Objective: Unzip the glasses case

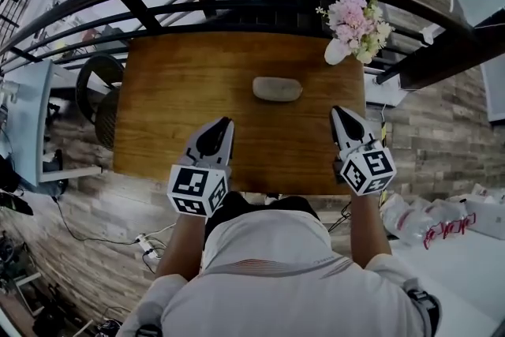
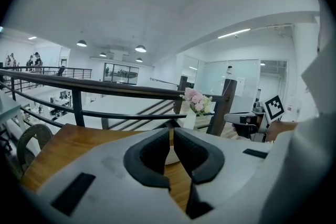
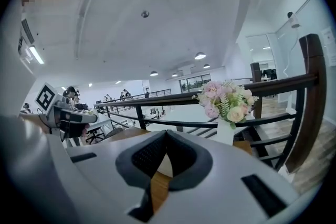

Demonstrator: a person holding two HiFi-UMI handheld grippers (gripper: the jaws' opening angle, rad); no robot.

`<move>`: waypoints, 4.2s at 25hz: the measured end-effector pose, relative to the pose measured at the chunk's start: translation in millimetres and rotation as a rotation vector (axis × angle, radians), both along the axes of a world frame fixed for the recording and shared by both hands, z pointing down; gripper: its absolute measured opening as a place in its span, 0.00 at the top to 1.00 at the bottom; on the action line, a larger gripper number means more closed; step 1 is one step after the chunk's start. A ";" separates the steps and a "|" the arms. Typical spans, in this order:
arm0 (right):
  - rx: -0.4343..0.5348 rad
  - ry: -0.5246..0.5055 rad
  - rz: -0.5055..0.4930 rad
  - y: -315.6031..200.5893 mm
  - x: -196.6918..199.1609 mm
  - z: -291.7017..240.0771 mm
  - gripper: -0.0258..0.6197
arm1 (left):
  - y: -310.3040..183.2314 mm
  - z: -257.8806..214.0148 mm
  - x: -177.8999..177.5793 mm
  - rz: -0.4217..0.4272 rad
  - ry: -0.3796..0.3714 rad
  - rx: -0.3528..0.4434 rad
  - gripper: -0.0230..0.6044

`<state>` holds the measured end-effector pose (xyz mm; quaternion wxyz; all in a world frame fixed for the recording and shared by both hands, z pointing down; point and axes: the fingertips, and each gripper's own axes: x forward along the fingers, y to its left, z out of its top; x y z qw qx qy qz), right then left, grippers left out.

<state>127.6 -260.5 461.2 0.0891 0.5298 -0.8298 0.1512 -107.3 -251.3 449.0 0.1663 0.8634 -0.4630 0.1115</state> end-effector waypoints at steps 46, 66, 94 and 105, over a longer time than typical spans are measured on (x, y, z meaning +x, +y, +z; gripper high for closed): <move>-0.387 0.140 -0.411 -93.2 -82.9 207.0 0.30 | 8.3 52.6 -33.1 -0.085 -0.041 -0.143 0.91; -0.222 -0.396 -0.270 8.0 -69.1 31.3 0.34 | 24.4 -20.6 4.8 -0.031 0.051 0.054 0.91; -0.253 -1.105 -0.665 93.5 -102.2 -113.2 0.34 | 78.6 -119.6 62.4 0.503 0.650 0.226 0.43; -0.483 -1.215 -0.901 132.5 -150.0 -113.5 0.33 | 111.0 -137.9 81.8 0.701 0.608 0.265 0.43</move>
